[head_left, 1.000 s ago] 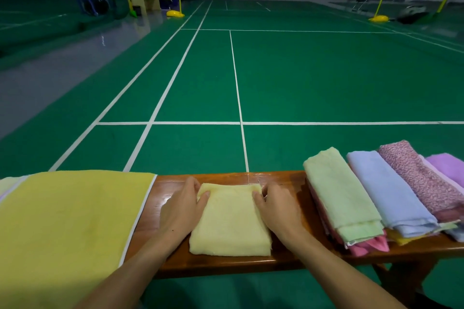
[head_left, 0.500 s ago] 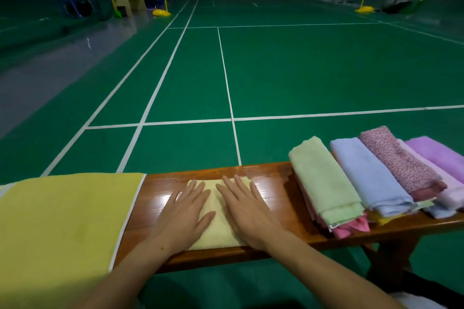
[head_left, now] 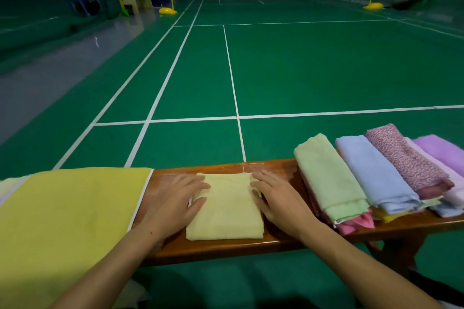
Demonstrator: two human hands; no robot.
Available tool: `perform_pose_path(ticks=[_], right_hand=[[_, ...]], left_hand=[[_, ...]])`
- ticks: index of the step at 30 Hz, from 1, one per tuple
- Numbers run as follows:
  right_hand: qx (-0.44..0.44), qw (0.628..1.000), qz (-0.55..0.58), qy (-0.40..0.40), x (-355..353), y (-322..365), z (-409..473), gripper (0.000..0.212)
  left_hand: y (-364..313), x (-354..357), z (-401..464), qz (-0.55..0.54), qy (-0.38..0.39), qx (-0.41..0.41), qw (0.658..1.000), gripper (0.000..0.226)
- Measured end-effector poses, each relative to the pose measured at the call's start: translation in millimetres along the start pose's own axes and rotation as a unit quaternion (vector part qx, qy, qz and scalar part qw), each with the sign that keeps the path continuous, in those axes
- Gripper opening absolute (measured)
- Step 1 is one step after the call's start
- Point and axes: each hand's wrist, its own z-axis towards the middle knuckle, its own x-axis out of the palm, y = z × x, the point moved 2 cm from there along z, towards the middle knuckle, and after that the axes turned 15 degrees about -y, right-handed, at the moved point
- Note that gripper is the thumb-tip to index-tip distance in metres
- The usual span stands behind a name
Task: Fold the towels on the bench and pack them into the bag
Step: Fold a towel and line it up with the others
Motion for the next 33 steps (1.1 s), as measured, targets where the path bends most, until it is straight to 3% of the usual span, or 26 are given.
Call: perform_pose_path(ticks=[2, 7, 13, 18, 26, 28, 33], right_hand=[[0.016, 0.997, 0.082, -0.004, -7, 8, -4, 0.029], [-0.016, 0.986, 0.146, 0.074, -12, 31, -21, 0.024], [-0.044, 0.988, 0.081, 0.126, -5, 25, -28, 0.052], [-0.111, 0.987, 0.004, 0.116, -8, 25, -22, 0.054], [-0.14, 0.986, -0.023, 0.086, 5, 20, -19, 0.049], [-0.119, 0.991, -0.011, 0.06, 4, 18, -19, 0.043], [0.045, 0.992, 0.114, 0.031, -7, 20, -15, 0.034]], left_hand=[[0, -9, -4, -0.056, -0.01, -0.004, 0.998, 0.031], [0, -17, -24, -0.039, 0.095, -0.001, 0.995, 0.044], [-3, -22, -27, -0.007, 0.133, 0.008, 0.991, 0.06], [-8, -23, -20, 0.03, 0.135, 0.05, 0.989, 0.067], [-18, -12, -13, 0.084, 0.088, 0.057, 0.991, 0.044], [-17, -11, -11, 0.067, 0.07, 0.045, 0.994, 0.039], [-5, -12, -10, -0.044, 0.039, -0.053, 0.997, 0.024]])
